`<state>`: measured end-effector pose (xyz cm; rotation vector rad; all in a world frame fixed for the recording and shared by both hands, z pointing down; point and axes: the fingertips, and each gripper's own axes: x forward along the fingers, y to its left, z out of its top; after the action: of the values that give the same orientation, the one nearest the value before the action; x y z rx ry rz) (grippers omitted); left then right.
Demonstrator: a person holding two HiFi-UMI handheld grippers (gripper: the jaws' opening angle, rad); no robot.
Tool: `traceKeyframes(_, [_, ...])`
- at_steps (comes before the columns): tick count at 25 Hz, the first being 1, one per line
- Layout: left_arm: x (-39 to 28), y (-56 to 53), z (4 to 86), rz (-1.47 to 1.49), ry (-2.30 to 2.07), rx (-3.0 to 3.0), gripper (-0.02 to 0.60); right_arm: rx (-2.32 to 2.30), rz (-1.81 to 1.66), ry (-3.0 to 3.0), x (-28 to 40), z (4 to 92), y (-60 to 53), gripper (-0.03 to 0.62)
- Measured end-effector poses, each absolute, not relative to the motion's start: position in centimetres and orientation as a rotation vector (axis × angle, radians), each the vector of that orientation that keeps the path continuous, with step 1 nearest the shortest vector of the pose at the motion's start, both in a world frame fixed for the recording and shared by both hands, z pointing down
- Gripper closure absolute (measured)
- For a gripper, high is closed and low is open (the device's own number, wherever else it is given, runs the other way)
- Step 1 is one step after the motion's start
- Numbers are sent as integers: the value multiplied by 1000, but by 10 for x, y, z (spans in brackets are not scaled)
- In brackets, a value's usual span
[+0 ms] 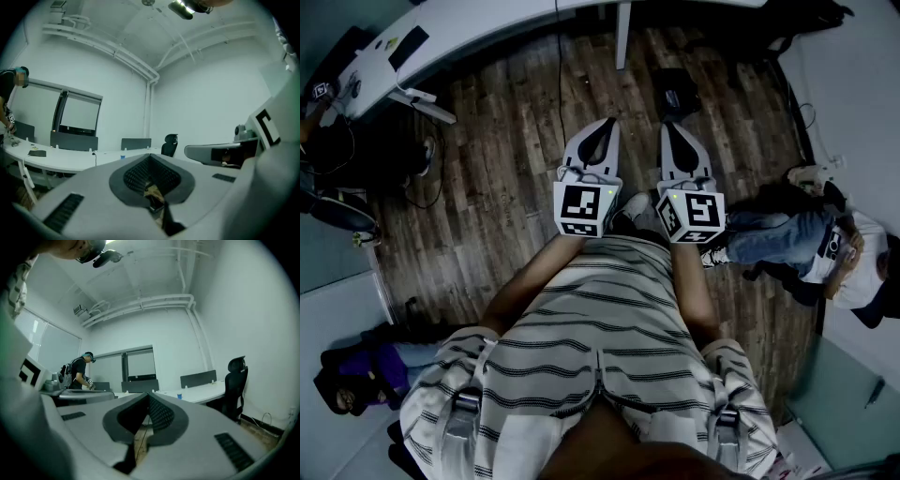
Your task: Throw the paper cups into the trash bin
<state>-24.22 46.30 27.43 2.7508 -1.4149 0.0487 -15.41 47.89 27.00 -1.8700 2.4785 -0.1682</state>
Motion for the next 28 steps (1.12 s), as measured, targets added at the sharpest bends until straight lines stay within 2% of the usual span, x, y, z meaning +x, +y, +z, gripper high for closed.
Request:
traceKeyframes(6, [-236, 445, 282, 67, -1401, 2751, 558, -1873, -197, 2476, -150, 278, 460, 583])
traceKeyframes(28, [-141, 330, 298, 157, -1387, 2748, 558, -1789, -211, 2494, -53, 284, 332, 583])
